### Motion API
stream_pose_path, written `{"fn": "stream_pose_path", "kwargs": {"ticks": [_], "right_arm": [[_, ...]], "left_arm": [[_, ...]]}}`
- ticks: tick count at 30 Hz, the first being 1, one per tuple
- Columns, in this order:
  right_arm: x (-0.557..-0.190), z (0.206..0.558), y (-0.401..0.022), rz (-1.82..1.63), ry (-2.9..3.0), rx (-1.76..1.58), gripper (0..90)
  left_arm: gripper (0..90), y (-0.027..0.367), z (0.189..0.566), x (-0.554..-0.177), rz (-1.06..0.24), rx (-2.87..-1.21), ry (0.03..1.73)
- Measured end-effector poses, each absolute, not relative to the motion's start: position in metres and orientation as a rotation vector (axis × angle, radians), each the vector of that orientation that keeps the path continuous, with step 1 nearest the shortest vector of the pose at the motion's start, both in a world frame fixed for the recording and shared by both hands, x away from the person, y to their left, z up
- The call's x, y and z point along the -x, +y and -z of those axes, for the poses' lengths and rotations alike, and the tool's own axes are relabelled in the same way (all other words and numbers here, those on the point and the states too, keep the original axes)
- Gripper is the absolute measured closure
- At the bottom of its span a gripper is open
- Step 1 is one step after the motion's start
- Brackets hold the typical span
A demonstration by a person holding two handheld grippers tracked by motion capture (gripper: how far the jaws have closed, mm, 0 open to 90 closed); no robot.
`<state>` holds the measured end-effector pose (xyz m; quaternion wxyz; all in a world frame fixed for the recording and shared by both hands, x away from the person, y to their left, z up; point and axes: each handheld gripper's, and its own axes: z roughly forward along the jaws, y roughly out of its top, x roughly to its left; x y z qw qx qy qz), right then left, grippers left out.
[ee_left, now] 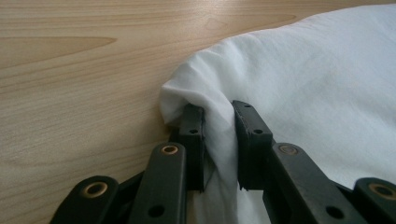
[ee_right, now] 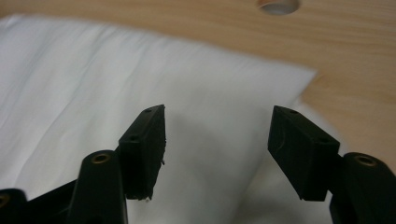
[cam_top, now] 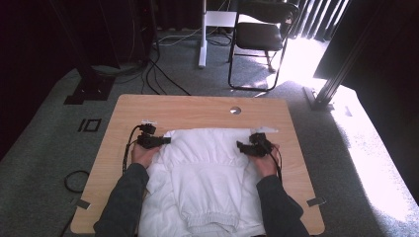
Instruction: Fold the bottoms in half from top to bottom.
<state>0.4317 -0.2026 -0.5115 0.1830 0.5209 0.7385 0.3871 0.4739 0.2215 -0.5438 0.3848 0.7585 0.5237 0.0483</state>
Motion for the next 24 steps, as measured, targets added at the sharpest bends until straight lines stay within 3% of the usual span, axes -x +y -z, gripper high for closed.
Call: {"fn": "stream_pose_path", "kwargs": {"ticks": [3,6,11,15,16,17,18,19,20,21,24], "right_arm": [[-0.465,0.513,-0.212,-1.058,2.028,-1.589,27.2],[-0.488,0.522,-0.218,-1.063,1.996,-1.677,26.2],[-0.506,0.539,-0.216,-1.101,2.060,-1.761,26.2],[-0.507,0.544,-0.211,-1.071,2.095,-1.751,32.9],[-0.507,0.544,-0.210,-1.070,2.105,-1.743,39.7],[-0.506,0.542,-0.207,-1.046,2.137,-1.731,60.3],[-0.506,0.542,-0.207,-1.046,2.137,-1.731,60.3],[-0.506,0.542,-0.207,-1.024,2.163,-1.726,74.9],[-0.506,0.542,-0.207,-1.024,2.163,-1.726,74.9],[-0.505,0.539,-0.209,-1.054,2.148,-1.747,83.5],[-0.504,0.533,-0.210,-1.072,2.129,-1.725,84.8]], "left_arm": [[77.6,0.221,0.543,-0.475,-0.124,-1.938,1.337],[77.6,0.221,0.543,-0.476,-0.123,-1.936,1.337],[77.6,0.219,0.542,-0.477,-0.129,-1.947,1.339],[77.7,0.217,0.542,-0.478,-0.137,-1.954,1.342],[78.0,0.217,0.541,-0.478,-0.139,-1.958,1.341],[79.3,0.216,0.541,-0.478,-0.144,-1.960,1.342],[80.5,0.216,0.541,-0.478,-0.144,-1.960,1.342],[82.3,0.215,0.540,-0.478,-0.156,-1.968,1.338],[82.3,0.214,0.539,-0.478,-0.166,-1.967,1.341],[84.0,0.214,0.535,-0.477,-0.179,-1.963,1.346],[84.6,0.217,0.527,-0.478,-0.190,-1.940,1.340]]}}
